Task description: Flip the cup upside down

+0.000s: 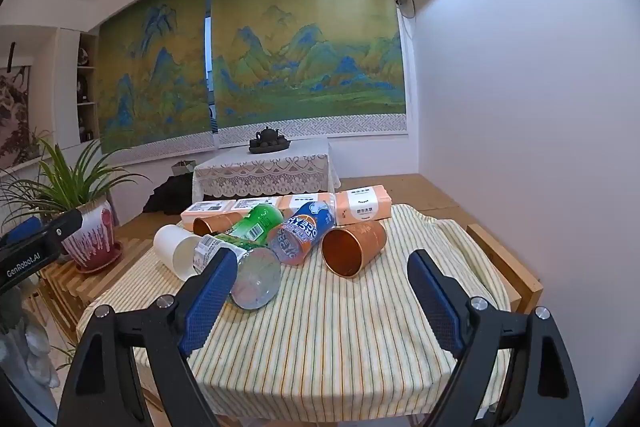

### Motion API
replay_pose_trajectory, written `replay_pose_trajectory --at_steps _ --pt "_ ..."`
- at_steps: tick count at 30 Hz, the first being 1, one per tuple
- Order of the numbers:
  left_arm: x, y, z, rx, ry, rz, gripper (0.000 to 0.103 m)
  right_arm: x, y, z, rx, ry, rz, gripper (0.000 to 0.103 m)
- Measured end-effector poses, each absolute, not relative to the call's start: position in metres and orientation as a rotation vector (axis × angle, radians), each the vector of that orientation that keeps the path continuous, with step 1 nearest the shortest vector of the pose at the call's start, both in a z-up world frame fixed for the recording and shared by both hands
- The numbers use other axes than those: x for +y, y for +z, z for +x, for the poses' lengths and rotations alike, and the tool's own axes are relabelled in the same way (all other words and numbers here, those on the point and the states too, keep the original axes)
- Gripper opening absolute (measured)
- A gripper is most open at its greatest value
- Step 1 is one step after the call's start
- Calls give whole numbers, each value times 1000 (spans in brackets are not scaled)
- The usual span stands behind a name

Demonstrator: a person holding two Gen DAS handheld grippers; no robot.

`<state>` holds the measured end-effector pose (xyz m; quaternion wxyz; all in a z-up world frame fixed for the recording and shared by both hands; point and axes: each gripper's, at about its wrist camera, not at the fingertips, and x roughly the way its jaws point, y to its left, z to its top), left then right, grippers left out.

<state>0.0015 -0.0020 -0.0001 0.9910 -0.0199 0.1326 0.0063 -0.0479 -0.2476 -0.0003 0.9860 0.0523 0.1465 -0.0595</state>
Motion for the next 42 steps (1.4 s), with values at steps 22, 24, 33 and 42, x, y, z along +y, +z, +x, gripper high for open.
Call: replay_pose_trajectory --at_steps 22,24,33,42 --pt "3 1 2 263 11 -52 103 -245 -2 -46 288 -145 83 84" --pt "2 1 3 270 4 -47 103 -244 -2 -45 291 -146 77 84" --pt "0 -1 3 278 -2 -42 103 -245 -3 -42 296 -146 79 84" --pt "0 -1 6 280 -4 -43 103 -245 -3 -43 297 -148 76 84"
